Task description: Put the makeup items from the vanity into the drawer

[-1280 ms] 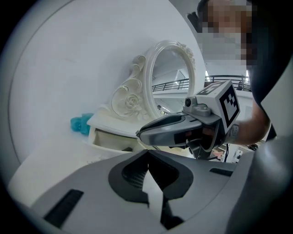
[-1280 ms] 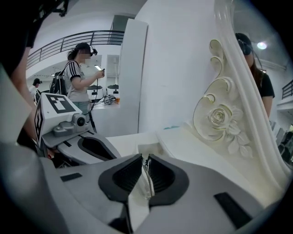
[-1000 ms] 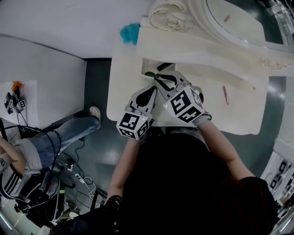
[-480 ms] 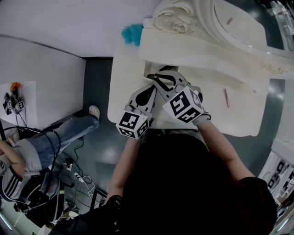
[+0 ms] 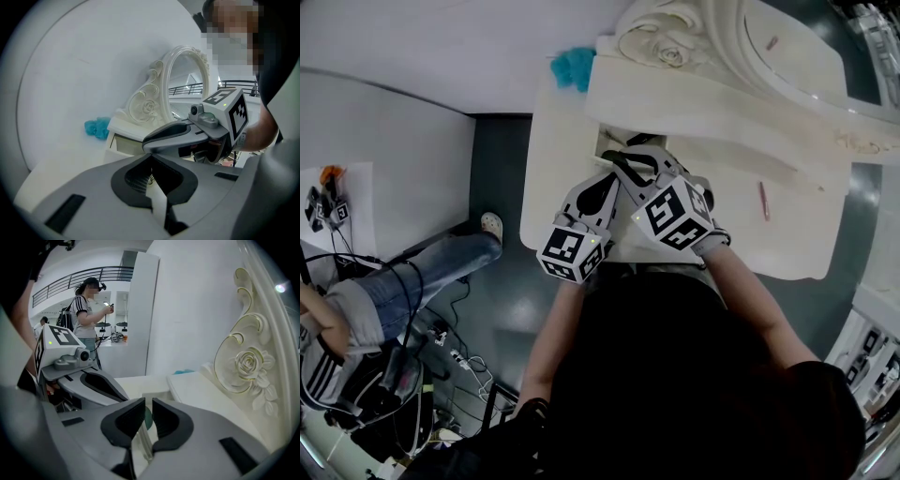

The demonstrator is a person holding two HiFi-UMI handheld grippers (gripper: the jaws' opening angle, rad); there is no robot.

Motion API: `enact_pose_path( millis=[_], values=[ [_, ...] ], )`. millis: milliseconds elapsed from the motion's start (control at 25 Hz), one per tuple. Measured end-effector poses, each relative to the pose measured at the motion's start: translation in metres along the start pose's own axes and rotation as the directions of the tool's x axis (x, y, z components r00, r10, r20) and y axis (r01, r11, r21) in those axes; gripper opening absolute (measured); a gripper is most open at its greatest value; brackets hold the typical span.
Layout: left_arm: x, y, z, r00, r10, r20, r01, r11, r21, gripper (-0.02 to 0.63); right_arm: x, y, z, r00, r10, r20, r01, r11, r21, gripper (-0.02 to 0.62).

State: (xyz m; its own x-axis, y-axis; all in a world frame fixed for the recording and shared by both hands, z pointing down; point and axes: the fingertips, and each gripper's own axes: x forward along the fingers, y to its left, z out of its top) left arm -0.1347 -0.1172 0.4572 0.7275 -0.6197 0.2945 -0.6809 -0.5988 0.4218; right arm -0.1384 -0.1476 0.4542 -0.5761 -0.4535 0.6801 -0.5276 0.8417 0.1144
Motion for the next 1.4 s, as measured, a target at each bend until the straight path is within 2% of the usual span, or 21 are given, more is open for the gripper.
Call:
enact_pose_path(
  millis=[240,600,920,1400],
  values=[
    [-0.001,-0.003,0.0,1.0,-0.004,-0.003,0.004,1.0,0.005,0.011,-0.002,0.0,-0.003,1.0,-0.003,-0.004,0.003,1.0,0.015,0.058],
    [0.0,-0.012,0.0,1.0,-0.023,-0.009,0.024,1.0,0.019,0.011,-0.012,0.001,-0.007,1.0,-0.011,0.008,0.01,0.998,0.06,0.026],
    [0.005,-0.026,-0.004,0.998,-0.057,-0.028,0.058,0.997,0.041,0.011,-0.025,0.005,-0.022,1.0,-0.009,0.0,0.008,0.993,0.122,0.021],
    [0.02,-0.056,-0.009,0.989,-0.136,-0.061,0.14,0.987,0.074,0.011,-0.052,-0.002,-0.048,0.997,-0.072,-0.003,0.072,0.977,0.201,0.022]
  ],
)
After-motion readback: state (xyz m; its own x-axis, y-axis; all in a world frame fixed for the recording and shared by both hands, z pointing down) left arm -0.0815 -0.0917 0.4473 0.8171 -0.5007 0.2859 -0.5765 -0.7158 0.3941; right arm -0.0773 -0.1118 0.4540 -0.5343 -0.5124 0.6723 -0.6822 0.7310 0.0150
